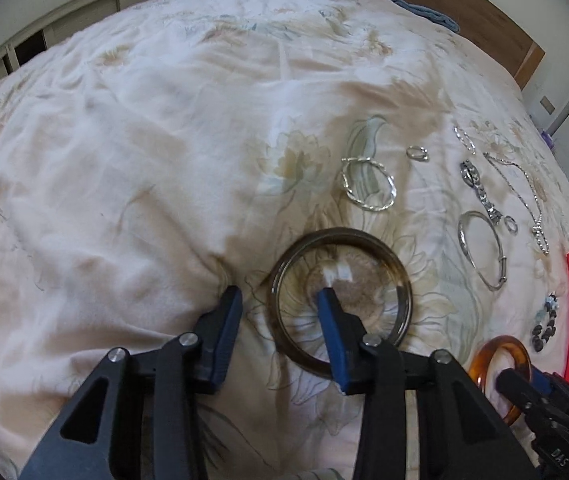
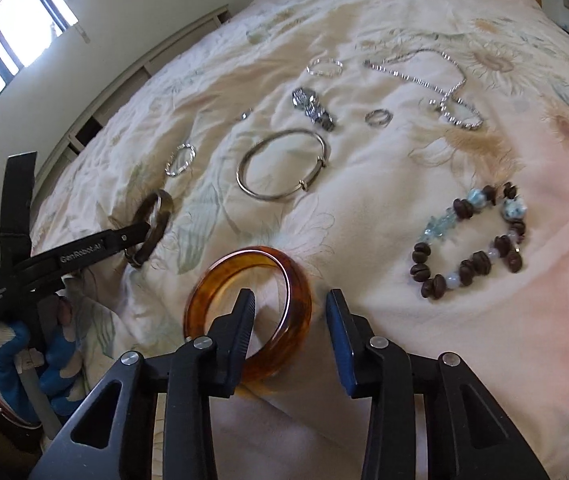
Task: Organize jewelry
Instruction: 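Grasp the dark brown bangle with the left tool while the right tool grasps the amber bangle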
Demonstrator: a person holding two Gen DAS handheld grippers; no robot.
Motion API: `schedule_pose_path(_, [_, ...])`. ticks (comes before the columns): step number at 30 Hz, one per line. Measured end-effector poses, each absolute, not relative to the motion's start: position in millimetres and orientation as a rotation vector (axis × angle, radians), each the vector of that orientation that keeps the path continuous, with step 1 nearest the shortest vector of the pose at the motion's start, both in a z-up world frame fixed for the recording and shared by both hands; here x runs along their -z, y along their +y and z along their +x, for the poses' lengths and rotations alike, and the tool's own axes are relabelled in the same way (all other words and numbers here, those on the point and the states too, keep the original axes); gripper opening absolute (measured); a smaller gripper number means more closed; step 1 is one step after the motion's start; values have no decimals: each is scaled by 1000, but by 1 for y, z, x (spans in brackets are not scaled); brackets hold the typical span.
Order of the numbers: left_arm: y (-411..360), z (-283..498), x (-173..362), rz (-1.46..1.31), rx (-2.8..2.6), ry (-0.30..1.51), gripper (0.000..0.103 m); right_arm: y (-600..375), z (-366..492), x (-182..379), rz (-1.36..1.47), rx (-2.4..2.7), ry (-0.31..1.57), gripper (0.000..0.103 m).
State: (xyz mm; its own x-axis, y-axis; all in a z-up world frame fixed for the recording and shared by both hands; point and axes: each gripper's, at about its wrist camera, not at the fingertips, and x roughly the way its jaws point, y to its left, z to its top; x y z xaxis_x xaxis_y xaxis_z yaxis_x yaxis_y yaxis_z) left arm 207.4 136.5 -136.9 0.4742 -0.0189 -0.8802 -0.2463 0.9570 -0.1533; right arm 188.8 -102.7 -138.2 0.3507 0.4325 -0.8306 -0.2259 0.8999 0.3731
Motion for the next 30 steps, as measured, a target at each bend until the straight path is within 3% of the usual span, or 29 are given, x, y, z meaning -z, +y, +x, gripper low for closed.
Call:
schedule_pose_path(9, [126,214,146,-202,-141,1060,32,-96,194,154,142,-445,1142,36])
schedule_pose_path(14, [129,211,139,-202,-138,1042,8,-99,189,148,129,-431,1120,20])
schedule_pose_path(18, [129,202,127,-204,-129,1029,8,-104,179,131,105,-410,1092,12])
schedule_pose_path(30, [124,149,76,-167,-90,982,7,-116,131,72,63,-348,1009,12])
